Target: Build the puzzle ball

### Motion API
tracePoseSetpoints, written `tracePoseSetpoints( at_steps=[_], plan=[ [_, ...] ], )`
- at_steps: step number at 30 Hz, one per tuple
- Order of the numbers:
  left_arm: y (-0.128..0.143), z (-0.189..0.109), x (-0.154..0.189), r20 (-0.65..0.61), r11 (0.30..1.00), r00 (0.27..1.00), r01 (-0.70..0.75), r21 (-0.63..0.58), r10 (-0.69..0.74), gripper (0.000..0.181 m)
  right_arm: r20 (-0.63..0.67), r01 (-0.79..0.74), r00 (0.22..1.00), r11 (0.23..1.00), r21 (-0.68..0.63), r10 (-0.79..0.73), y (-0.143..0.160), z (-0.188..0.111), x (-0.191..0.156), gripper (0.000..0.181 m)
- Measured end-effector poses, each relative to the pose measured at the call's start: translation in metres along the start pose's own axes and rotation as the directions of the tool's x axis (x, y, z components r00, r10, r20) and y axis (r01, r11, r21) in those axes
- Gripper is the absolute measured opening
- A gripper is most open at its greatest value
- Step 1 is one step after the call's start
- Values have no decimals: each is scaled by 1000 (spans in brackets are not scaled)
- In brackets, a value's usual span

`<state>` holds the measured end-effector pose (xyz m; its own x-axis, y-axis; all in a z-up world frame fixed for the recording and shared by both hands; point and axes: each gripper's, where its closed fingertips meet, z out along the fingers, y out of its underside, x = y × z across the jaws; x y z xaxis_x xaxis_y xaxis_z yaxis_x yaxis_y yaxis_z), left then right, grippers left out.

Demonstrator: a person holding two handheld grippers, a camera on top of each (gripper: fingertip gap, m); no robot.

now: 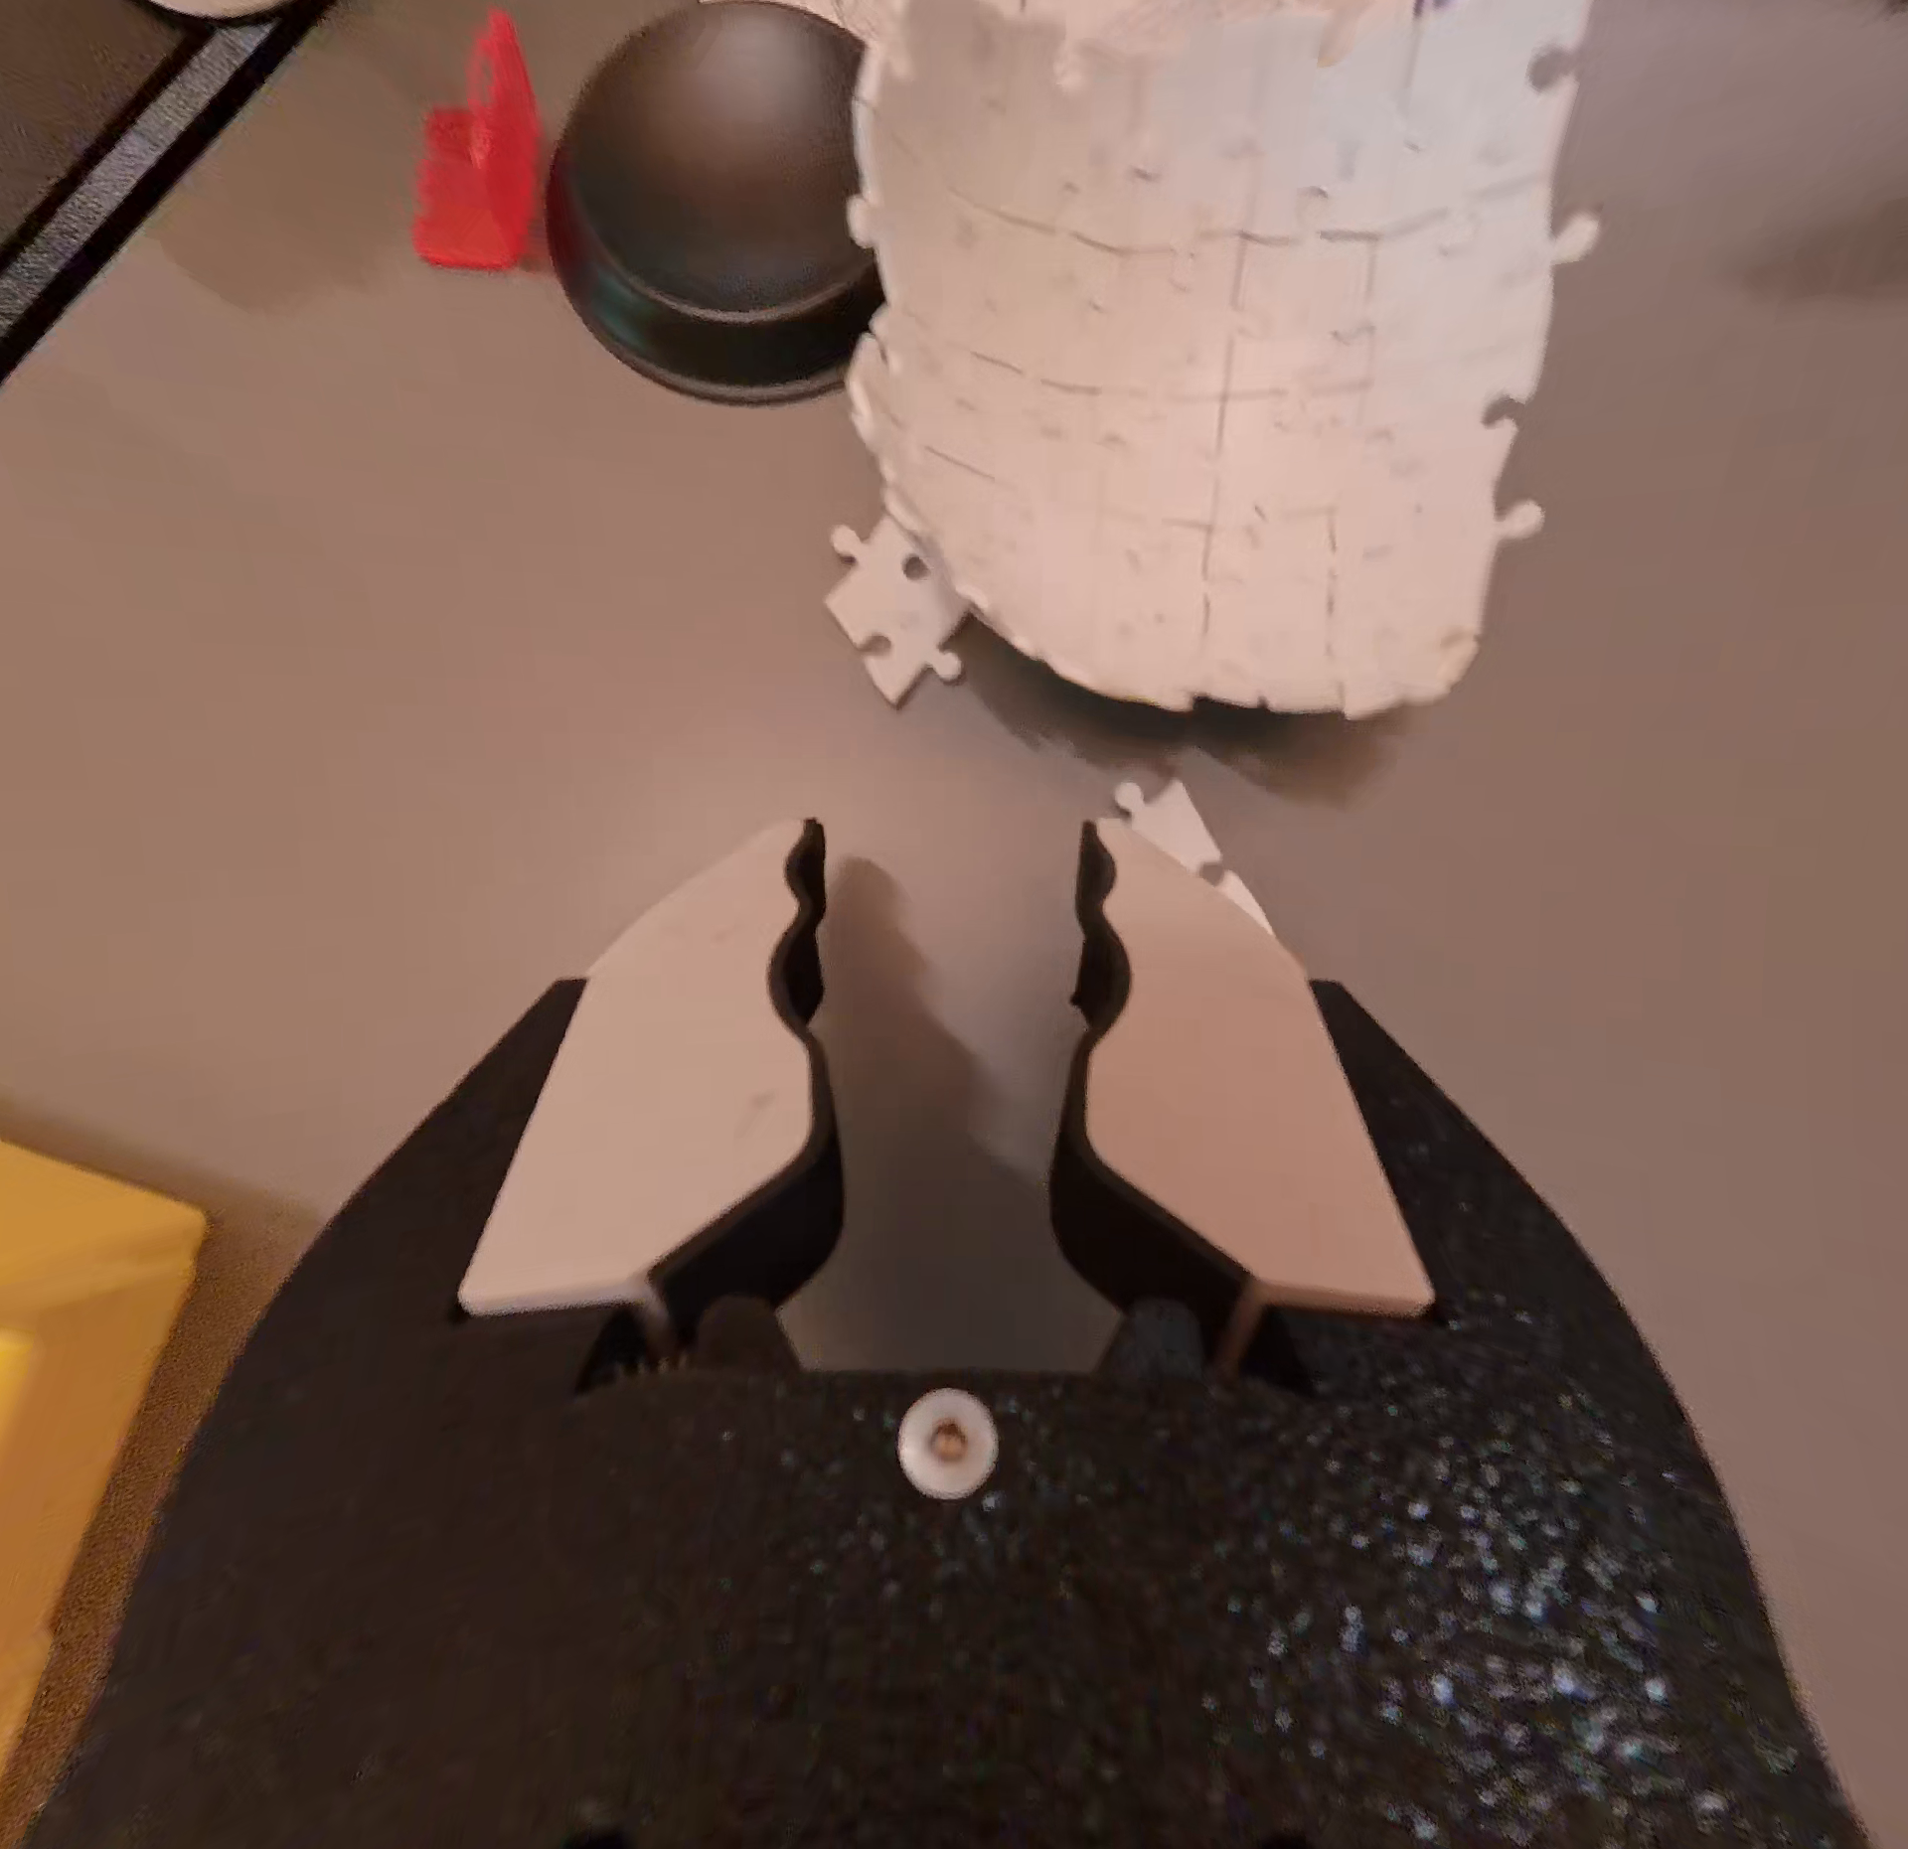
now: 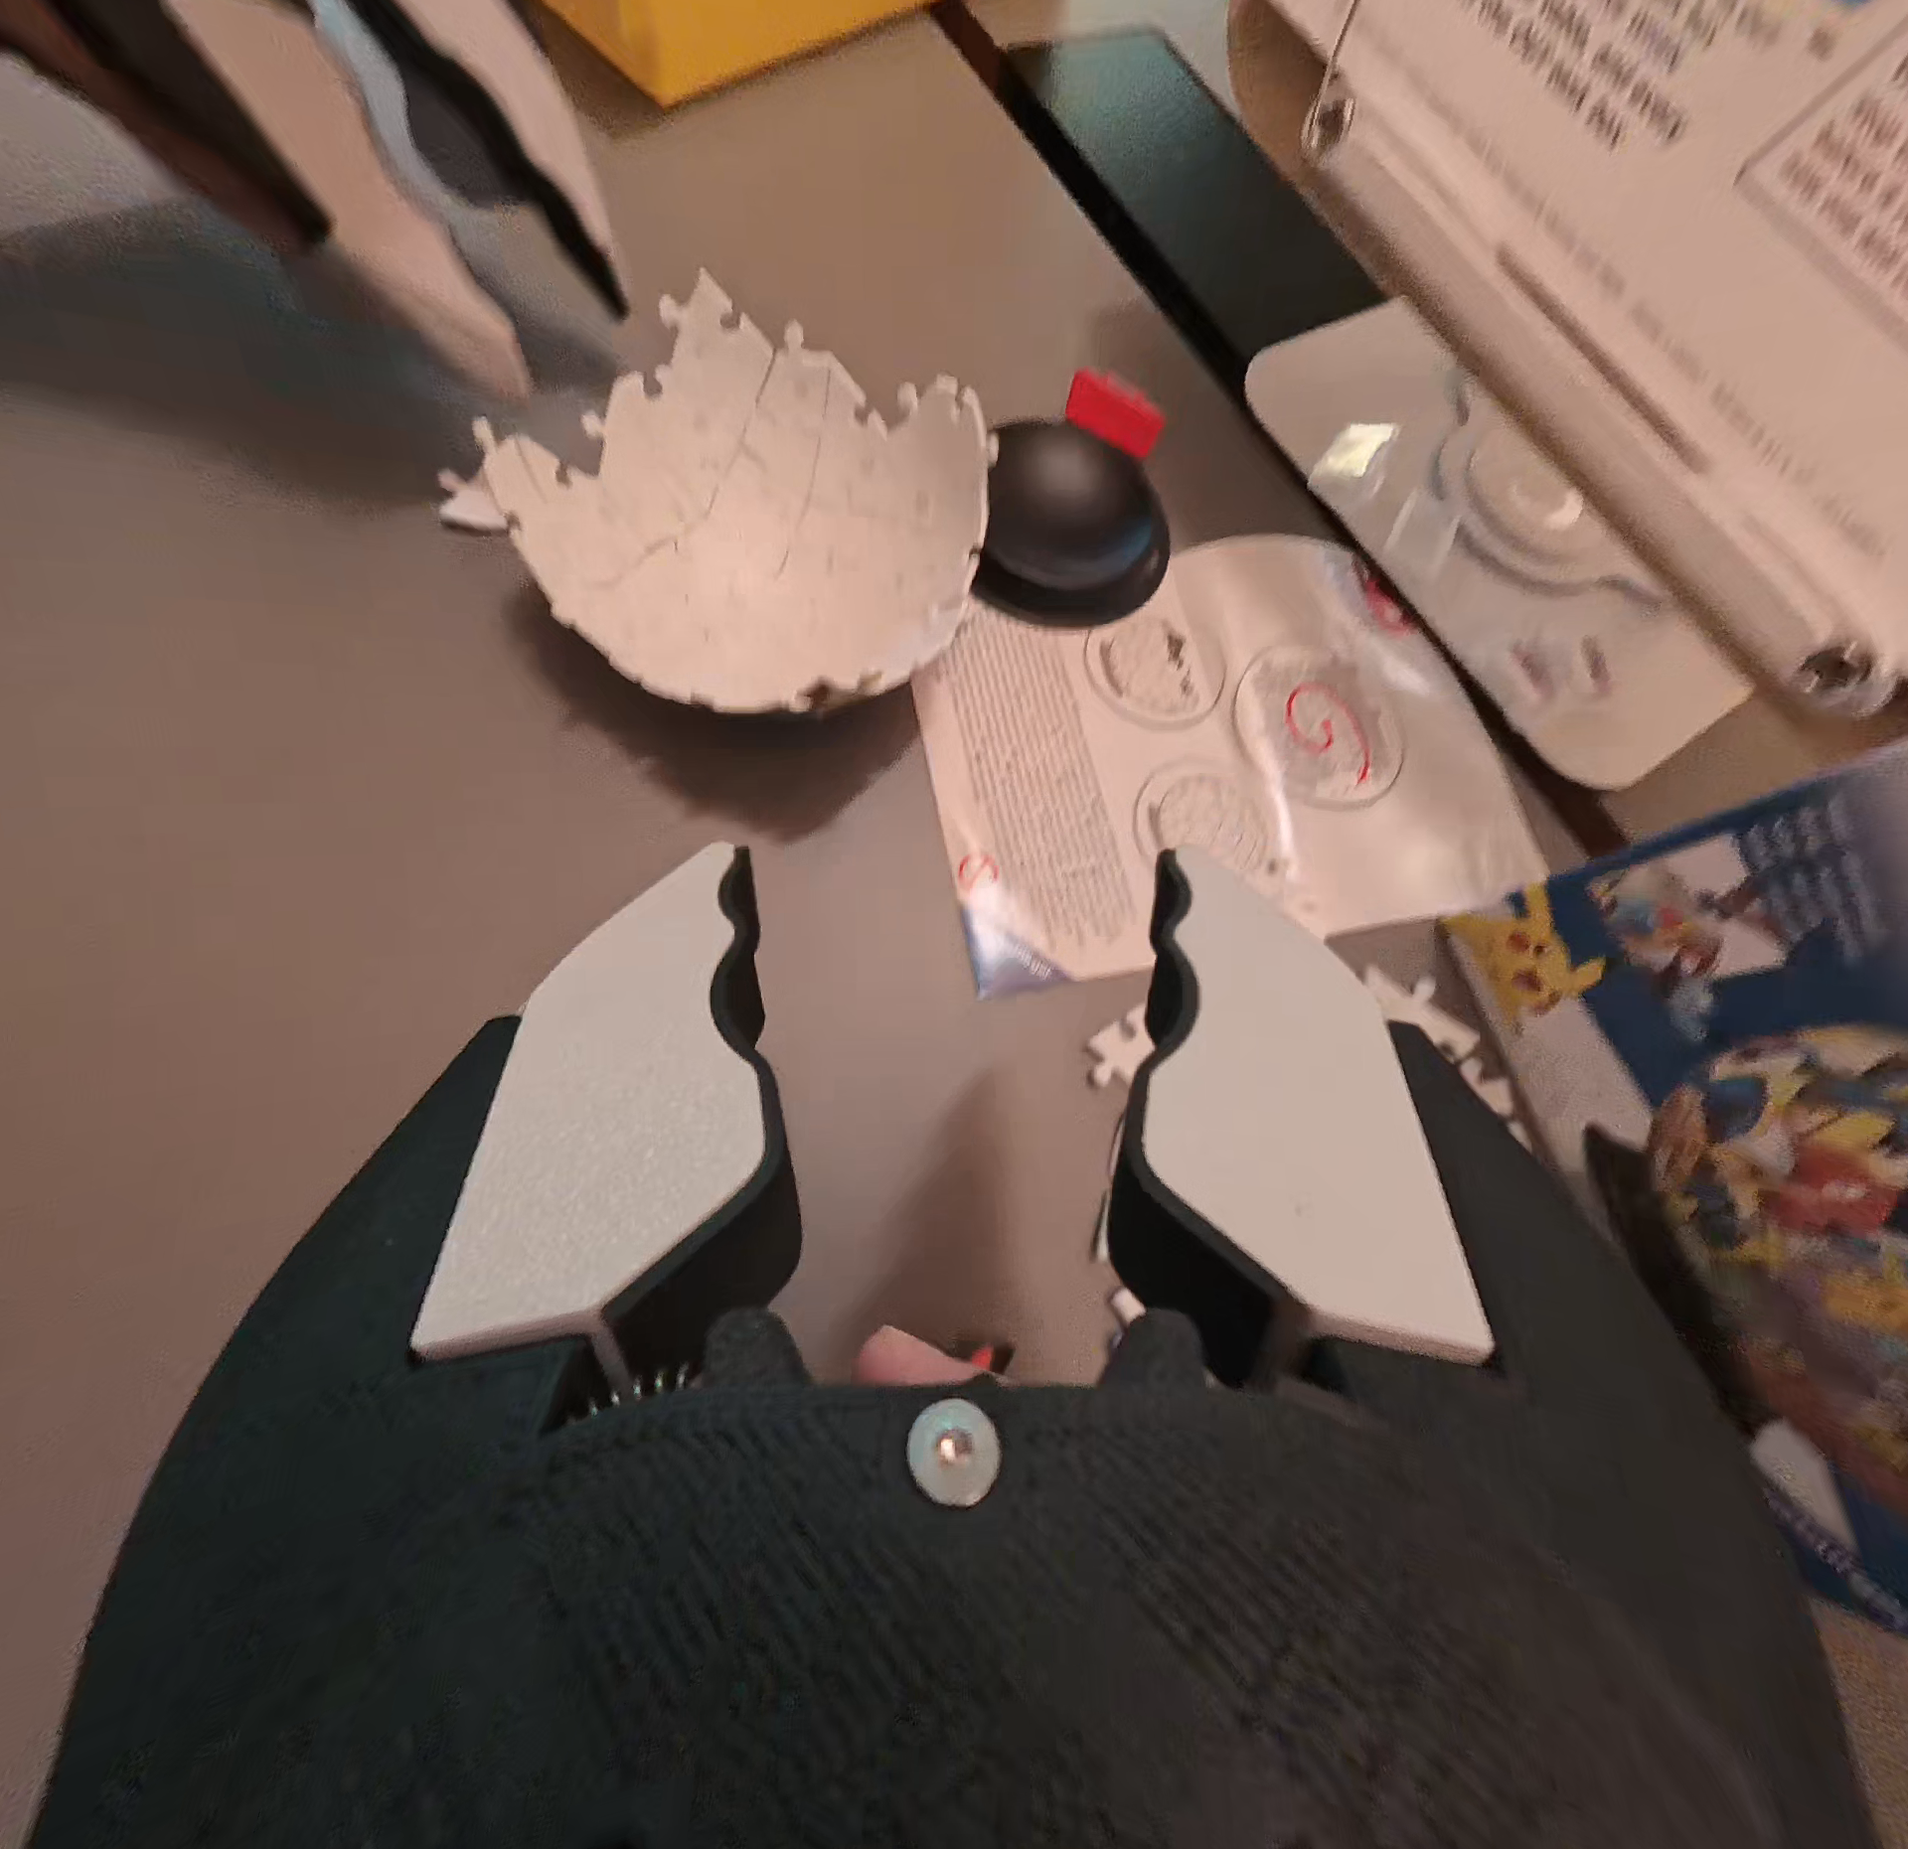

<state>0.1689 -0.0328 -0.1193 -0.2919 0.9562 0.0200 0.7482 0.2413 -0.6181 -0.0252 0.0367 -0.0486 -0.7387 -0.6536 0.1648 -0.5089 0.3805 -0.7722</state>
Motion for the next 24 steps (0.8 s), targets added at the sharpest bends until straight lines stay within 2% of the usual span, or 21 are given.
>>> tracePoseSetpoints(
  at_steps=[5, 9, 11, 14, 15, 18, 21, 24],
  plan=[
    [-22, 18, -9, -109, 998, 993, -52, 27, 54, 52, 7, -73, 997, 997, 15, 73, 30, -9, -14, 73],
    [-21, 34, -7, -159, 990, 977, -137, 20, 139, 50, -9, -90, 996, 996, 10, 90, 46, -16, -21, 73],
    [-17, 40, -11, -142, 977, 967, -212, 3, 210, 48, -10, -96, 995, 995, 5, 96, 52, -18, -23, 73],
    [-18, 43, -13, -165, 968, 954, -250, 36, 252, 46, -9, -114, 993, 993, 13, 114, 54, -18, -26, 74],
    [-18, 43, -12, -183, 969, 951, -243, 51, 249, 41, -14, -119, 993, 993, 25, 120, 53, -17, -26, 74],
    [-17, 42, -16, -196, 972, 952, -223, 77, 234, 6, -24, -126, 992, 991, 49, 127, 51, -15, -24, 74],
    [-16, 42, -16, -212, 980, 957, -185, 77, 198, 4, -46, -152, 987, 988, 41, 153, 51, -10, -17, 74],
    [-11, 38, -10, -257, 976, 941, -208, 69, 219, 4, -35, -183, 982, 981, 70, 186, 43, -4, -15, 74]
  ],
)
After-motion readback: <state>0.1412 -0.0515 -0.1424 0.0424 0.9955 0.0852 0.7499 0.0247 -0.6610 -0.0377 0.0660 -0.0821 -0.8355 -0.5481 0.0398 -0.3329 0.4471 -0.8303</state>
